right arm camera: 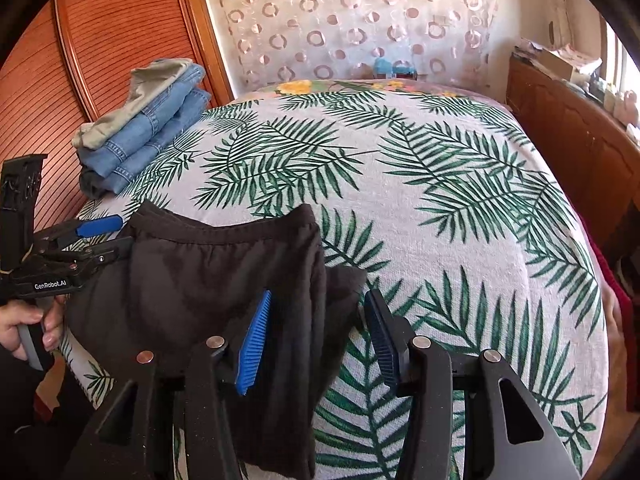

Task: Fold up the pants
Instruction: 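Close both tools on the black pants bundle edge and lift it, then carry the lifted black pants with both tools toward the jeans stack, then lower the black pants onto the jeans stack and open both tools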

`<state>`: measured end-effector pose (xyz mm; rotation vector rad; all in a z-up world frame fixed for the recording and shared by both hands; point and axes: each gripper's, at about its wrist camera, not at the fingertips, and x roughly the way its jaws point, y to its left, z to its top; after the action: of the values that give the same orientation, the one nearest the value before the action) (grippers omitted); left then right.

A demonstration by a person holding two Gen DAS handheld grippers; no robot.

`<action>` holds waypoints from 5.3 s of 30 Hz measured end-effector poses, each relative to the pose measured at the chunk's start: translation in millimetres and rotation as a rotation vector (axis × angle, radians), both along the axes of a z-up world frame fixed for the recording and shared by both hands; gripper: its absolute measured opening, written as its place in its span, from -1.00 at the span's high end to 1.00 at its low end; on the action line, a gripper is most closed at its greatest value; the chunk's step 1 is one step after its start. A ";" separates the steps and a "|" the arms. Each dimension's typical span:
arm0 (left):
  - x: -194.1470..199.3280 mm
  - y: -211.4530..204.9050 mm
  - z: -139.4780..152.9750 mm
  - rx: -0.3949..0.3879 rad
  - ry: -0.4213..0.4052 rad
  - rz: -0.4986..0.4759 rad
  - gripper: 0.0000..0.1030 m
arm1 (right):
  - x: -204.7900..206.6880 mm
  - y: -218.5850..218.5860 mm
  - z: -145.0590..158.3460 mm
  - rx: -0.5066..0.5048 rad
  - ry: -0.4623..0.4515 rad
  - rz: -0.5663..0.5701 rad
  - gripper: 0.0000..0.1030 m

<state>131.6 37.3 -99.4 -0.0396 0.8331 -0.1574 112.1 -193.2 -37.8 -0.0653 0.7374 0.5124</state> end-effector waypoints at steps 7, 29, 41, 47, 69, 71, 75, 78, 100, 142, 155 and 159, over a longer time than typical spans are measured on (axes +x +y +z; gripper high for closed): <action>-1.7 -7.2 1.4 -0.031 0.007 -0.086 0.16 | 0.1 8.5 -4.6 0.003 -0.004 0.044 0.59; -52.7 -15.8 72.1 -0.110 -0.227 -0.092 0.80 | -49.4 0.0 35.4 0.082 -0.197 0.055 0.78; -54.3 -5.9 93.1 -0.100 -0.301 -0.069 0.80 | -47.3 12.3 59.0 0.079 -0.274 0.095 0.78; -46.3 5.0 92.9 -0.099 -0.303 -0.051 0.80 | -28.9 24.9 59.4 0.071 -0.288 0.115 0.78; -8.7 62.1 130.3 -0.060 -0.381 0.056 0.80 | 51.2 86.4 97.7 0.059 -0.355 0.224 0.78; -4.5 71.0 131.8 -0.062 -0.382 0.069 0.80 | 61.1 93.4 98.7 0.066 -0.351 0.234 0.78; 6.0 91.3 137.5 -0.053 -0.385 0.100 0.80 | 81.0 109.7 102.1 0.059 -0.361 0.257 0.78; 10.8 102.9 142.6 -0.035 -0.394 0.114 0.80 | 97.2 123.2 107.3 0.049 -0.372 0.277 0.78; 24.5 157.5 155.6 0.002 -0.472 0.254 0.80 | 174.2 197.3 133.3 -0.028 -0.505 0.429 0.78; 24.6 186.2 88.3 -0.009 -0.289 0.413 -0.08 | 260.7 229.3 102.0 -0.071 -0.338 0.409 0.12; 9.0 165.6 98.0 0.042 -0.294 0.384 -0.51 | 210.3 192.1 103.8 -0.001 -0.300 0.371 0.12; 4.4 156.9 100.0 0.033 -0.289 0.349 -0.55 | 191.5 177.1 104.9 0.015 -0.290 0.354 0.12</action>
<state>136.0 194.2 0.6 -0.1278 0.5295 0.1769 303.7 -16.0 67.1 -0.2540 0.4372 0.8270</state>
